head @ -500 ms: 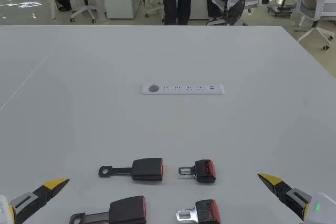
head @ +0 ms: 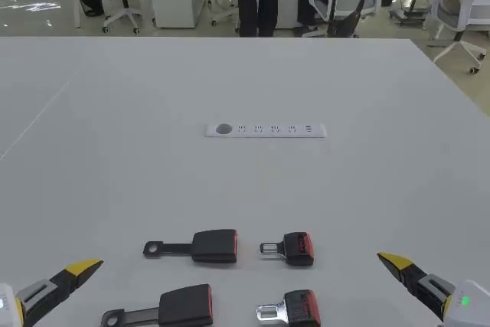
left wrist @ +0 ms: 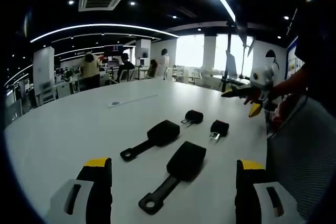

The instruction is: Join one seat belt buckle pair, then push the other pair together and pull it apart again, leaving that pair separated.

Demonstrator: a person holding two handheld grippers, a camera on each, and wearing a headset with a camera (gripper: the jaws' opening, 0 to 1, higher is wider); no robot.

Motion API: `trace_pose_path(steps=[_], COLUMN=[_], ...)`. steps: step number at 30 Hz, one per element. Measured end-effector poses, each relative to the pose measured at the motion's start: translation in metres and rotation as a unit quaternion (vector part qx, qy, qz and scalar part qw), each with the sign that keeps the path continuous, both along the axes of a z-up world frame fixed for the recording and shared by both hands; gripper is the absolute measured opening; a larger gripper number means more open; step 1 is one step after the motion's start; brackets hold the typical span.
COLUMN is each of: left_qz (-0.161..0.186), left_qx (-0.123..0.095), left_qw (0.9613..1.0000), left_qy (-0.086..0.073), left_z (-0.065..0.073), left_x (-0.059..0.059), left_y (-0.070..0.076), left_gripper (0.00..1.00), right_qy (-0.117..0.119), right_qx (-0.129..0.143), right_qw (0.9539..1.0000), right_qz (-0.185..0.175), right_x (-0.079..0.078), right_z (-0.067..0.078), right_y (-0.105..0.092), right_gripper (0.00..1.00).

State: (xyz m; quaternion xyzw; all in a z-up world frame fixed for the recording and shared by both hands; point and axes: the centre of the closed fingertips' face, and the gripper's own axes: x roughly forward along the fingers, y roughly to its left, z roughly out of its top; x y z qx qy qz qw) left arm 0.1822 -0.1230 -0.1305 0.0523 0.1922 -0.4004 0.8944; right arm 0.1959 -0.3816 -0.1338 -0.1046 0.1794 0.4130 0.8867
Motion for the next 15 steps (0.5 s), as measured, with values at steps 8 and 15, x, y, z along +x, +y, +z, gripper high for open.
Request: trace_pose_path(steps=[8, 15], left_qz=[0.0, -0.001], left_qx=[0.003, 0.01], left_qw=[1.0, 0.9999], left_qy=[0.001, 0.004], left_z=[-0.0009, -0.0021], left_x=[-0.0004, -0.0007], left_y=[0.0003, 0.0006], left_gripper=[1.0, 1.0], right_qy=[0.003, 0.008], right_qx=[-0.007, -0.01], right_qw=[1.0, 0.9999], right_qz=[0.0, -0.002], right_x=[-0.0002, -0.0002], right_z=[-0.0016, -0.0038], right_y=[-0.0003, -0.0013], right_gripper=[1.0, 1.0])
